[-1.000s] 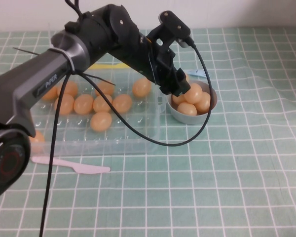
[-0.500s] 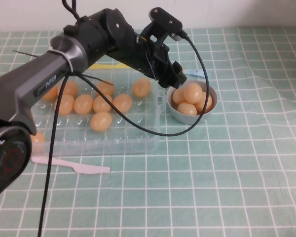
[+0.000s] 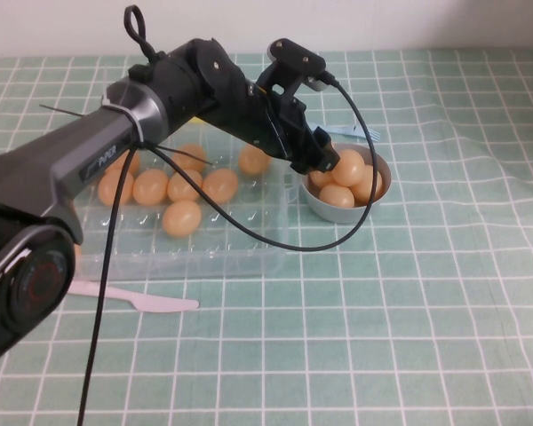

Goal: Take an egg out of the egg box
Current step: Place the egg in the bowl

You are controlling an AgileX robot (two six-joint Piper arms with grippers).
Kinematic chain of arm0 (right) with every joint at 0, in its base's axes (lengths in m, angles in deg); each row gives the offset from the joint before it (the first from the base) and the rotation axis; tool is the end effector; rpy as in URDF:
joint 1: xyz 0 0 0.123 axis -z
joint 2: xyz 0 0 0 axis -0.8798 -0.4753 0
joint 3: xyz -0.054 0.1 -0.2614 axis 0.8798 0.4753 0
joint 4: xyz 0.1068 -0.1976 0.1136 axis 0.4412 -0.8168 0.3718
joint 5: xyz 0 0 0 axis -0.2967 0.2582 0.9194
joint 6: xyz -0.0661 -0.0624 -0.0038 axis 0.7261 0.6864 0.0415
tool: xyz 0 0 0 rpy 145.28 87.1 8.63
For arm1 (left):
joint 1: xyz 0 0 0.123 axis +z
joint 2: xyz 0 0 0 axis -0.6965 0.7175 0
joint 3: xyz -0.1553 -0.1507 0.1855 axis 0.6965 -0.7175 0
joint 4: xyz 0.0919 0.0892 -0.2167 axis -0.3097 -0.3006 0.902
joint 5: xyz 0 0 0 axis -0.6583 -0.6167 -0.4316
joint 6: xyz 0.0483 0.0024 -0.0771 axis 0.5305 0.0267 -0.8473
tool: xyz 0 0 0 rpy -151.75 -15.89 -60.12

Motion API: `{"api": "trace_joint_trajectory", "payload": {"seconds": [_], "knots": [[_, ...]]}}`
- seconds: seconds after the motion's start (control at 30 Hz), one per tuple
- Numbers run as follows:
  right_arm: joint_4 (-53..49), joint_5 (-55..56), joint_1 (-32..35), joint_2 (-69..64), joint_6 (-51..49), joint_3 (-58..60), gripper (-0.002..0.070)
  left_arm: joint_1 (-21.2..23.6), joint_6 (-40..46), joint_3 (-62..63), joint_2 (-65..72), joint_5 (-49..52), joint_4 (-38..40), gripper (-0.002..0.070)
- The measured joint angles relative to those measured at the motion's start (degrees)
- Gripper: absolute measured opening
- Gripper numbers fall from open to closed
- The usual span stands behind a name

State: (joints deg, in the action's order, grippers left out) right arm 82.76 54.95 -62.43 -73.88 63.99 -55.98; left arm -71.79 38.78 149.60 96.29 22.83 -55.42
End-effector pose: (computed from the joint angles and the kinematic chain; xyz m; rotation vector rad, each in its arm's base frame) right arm 0.0524 0.0012 0.1703 0.0705 1.8867 0.0769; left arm 0.4386 -0.2688 0.2272 1.0907 2.1590 -0.5537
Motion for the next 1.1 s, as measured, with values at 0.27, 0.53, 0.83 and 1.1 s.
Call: {"api": "trace_joint_trajectory", "payload": {"seconds": [0.27, 0.53, 0.83, 1.1], "knots": [[0.0, 0.0, 0.0, 0.0, 0.0, 0.0, -0.0017, 0.0, -0.13, 0.0, 0.51, -1.08, 0.43, 0.0355], [0.0, 0.0, 0.0, 0.0, 0.0, 0.0, -0.0017, 0.0, -0.13, 0.0, 0.51, -1.08, 0.43, 0.0358], [0.0, 0.0, 0.0, 0.0, 0.0, 0.0, -0.0017, 0.0, -0.13, 0.0, 1.14, -1.12, 1.93, 0.0358], [0.0, 0.0, 0.0, 0.0, 0.0, 0.0, -0.0017, 0.0, -0.13, 0.0, 1.73, -1.12, 1.94, 0.0394]]}}
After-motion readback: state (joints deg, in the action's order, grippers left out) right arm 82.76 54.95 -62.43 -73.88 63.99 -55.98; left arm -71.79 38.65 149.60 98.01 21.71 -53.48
